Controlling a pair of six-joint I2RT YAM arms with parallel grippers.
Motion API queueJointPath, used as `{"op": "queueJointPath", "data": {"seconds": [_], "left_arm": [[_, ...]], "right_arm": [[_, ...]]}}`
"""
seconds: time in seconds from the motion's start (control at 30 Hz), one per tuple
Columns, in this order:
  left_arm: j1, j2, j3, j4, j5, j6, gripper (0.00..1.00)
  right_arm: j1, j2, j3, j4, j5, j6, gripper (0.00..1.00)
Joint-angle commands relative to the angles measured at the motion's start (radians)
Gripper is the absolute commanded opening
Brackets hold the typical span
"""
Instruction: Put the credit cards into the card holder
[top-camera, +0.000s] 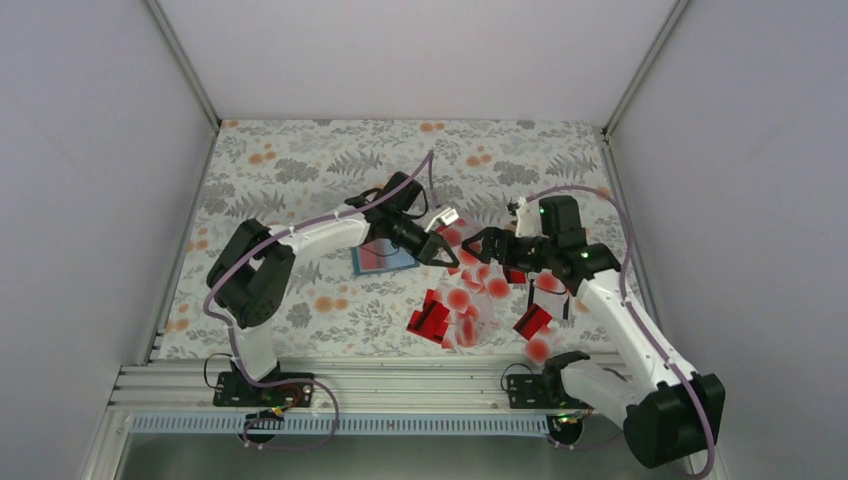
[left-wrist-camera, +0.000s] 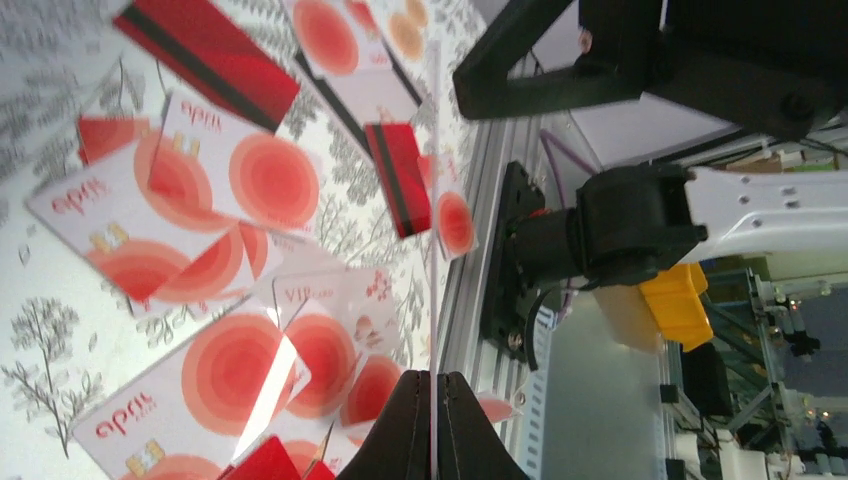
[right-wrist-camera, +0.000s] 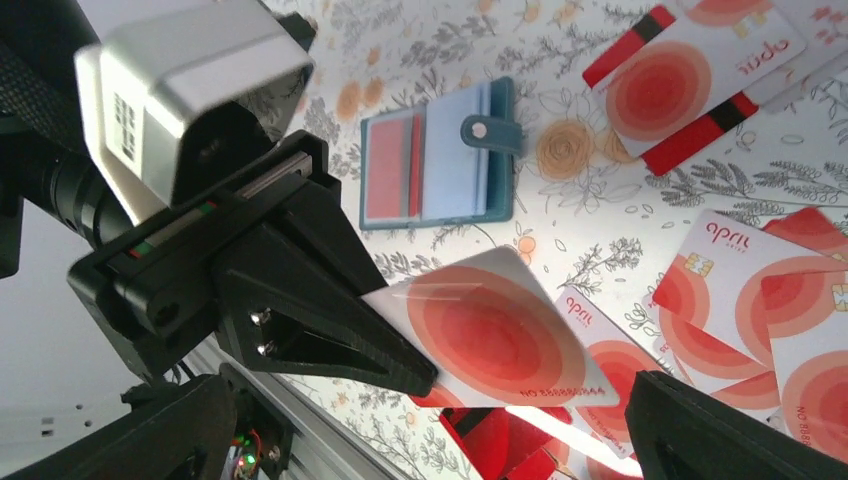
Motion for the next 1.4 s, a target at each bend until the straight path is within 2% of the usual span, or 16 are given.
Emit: {"op": "queueJointPath", "data": {"seconds": [0.0, 0.23, 0.4, 0.73, 1.07, 1.23, 1.27, 1.37], "left_arm": [[0.012, -0.058, 0.083, 0.002, -0.001, -0.038, 0.02], [0.058, -0.159, 0.171, 0.011, 0.032, -0.144, 0.03], [0.115, -0.244, 0.195, 0.098, 0.085, -0.273, 0.02], [0.135, -0.302, 0.343, 0.171, 0.173, -0.387, 0.02], [0.089, -0.263, 0.449, 0.185, 0.219, -0.411, 0.03], [0.08, -0.247, 0.46, 0.2, 0.205, -0.426, 0.03], [0.08, -0.243, 0.465, 0.2, 0.203, -0.426, 0.03], [0.079, -0.235, 0.478, 0.195, 0.198, -0.425, 0.03]], "right_arm": [[-0.004, -0.072, 0.03, 0.06, 0.025, 0.051, 0.99], [-0.007, -0.125, 0.086, 0.236, -0.083, 0.125, 0.99], [-0.016, -0.137, 0.145, 0.357, -0.132, 0.179, 0.96], [-0.031, -0.043, 0.296, 0.645, -0.285, 0.349, 0.67], [-0.029, 0.07, 0.443, 0.658, -0.438, 0.316, 0.31], [-0.029, 0.094, 0.482, 0.637, -0.468, 0.29, 0.07], [-0.029, 0.098, 0.487, 0.629, -0.471, 0.286, 0.04], [-0.029, 0.111, 0.505, 0.613, -0.475, 0.272, 0.04]]}}
